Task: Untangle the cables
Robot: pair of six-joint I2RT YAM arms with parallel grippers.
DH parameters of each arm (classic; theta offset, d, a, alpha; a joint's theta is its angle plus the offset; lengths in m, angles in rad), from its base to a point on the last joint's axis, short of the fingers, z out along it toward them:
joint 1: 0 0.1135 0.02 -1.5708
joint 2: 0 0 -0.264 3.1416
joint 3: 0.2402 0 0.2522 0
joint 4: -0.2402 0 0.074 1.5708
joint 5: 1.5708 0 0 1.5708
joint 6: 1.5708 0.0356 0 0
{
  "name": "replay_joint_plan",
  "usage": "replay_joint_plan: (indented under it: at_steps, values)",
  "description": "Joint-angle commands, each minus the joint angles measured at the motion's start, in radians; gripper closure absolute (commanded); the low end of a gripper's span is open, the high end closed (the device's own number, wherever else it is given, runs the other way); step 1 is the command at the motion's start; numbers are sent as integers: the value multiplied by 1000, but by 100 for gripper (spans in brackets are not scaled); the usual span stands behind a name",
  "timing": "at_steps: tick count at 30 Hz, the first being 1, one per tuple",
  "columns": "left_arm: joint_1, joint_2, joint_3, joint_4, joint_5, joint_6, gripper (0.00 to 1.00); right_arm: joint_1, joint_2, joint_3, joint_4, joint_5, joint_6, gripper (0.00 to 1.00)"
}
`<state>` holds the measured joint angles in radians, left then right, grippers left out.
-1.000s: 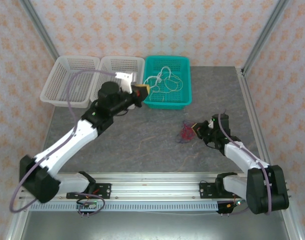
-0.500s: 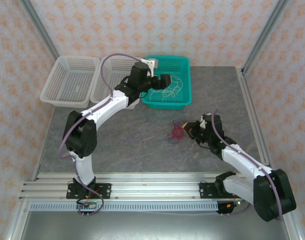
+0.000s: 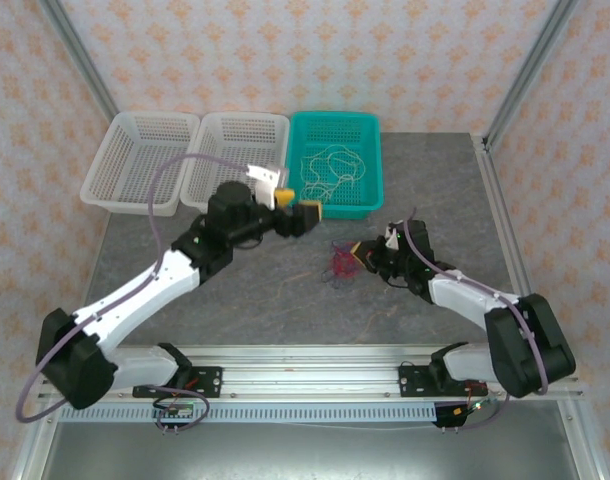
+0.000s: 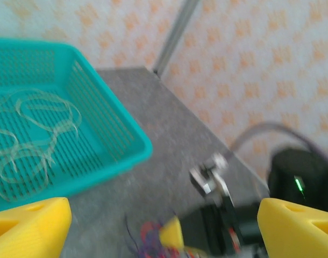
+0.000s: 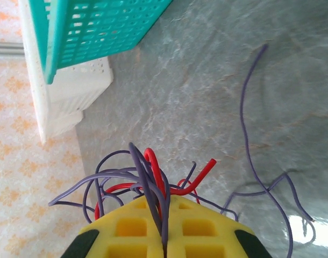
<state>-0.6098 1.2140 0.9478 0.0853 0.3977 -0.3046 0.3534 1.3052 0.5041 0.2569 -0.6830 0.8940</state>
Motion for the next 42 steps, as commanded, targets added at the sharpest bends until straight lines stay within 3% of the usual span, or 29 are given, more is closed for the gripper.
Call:
replay_joint_plan:
  at_steps: [1, 5, 11, 16, 24, 32, 35, 38, 42]
  values:
    - [-55, -75, -136, -59, -47, 74, 10, 11, 42, 54, 159, -94, 33, 100]
    - [-57, -162, -289, -34, -44, 28, 8, 12, 56, 94, 200, -132, 80, 100]
    - [-52, -231, -395, -52, -84, 60, 6, 11, 30, 145, 212, -153, 92, 100]
    - [-24, -142, -388, 48, 15, -5, 9, 11, 30, 144, 259, -165, 134, 100]
    - [-15, 19, -317, 157, 74, -45, 20, 14, -23, 126, 268, -158, 150, 100]
    - [-12, 104, -271, 222, 14, -60, 45, 21, -73, 100, 266, -147, 164, 100]
    - [-10, 105, -264, 239, -17, -65, 67, 21, -85, 97, 259, -147, 164, 100]
    - [-8, 98, -253, 224, -52, -57, 100, 24, -95, 91, 256, -145, 166, 100]
    - [-4, 84, -230, 125, -128, -51, 100, 23, -115, 85, 195, -110, 141, 100]
